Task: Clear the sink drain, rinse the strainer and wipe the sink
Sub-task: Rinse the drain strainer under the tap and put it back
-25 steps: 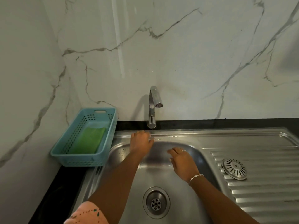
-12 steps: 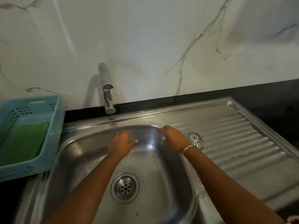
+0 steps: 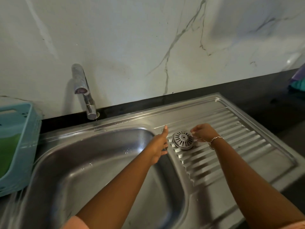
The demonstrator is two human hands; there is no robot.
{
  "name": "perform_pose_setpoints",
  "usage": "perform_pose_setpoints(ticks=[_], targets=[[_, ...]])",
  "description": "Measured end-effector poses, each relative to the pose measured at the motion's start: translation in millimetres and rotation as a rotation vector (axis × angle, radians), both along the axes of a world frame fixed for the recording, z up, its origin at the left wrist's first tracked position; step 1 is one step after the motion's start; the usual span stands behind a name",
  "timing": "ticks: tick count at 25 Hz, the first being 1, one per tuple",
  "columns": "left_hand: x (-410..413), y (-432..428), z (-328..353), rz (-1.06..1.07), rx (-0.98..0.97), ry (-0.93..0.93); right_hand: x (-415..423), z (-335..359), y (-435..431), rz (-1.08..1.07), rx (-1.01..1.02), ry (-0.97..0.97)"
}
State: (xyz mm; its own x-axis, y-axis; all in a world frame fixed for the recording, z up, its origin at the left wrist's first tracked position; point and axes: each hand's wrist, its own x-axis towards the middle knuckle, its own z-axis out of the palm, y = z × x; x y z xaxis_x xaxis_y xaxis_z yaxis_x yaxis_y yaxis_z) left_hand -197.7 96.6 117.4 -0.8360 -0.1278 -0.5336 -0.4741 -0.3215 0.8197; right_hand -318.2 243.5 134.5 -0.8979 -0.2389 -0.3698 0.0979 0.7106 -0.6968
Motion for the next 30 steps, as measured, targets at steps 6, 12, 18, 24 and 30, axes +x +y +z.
perform_pose_setpoints(ticks=[6, 12, 18, 24, 30], targets=[[-11.9, 12.1, 6.8, 0.016, 0.136, 0.012, -5.7, -2.9, -2.7, -0.128, -0.057, -0.135], [-15.0, 17.4, 5.4, 0.023, 0.165, 0.013, -3.8, -1.7, -9.4, -0.153, -0.112, -0.244], [-10.2, 10.5, -3.3, 0.149, 0.286, 0.018, -3.3, 4.6, -9.1, -0.207, -0.262, -0.344], [17.4, -5.3, -4.7, 0.285, 0.238, 0.033, 26.7, 30.0, -41.8, -0.038, -0.284, -0.266], [66.2, -49.4, 7.1, 0.355, -0.265, 0.113, 74.9, 38.4, -80.3, 0.238, -0.241, 0.021]])
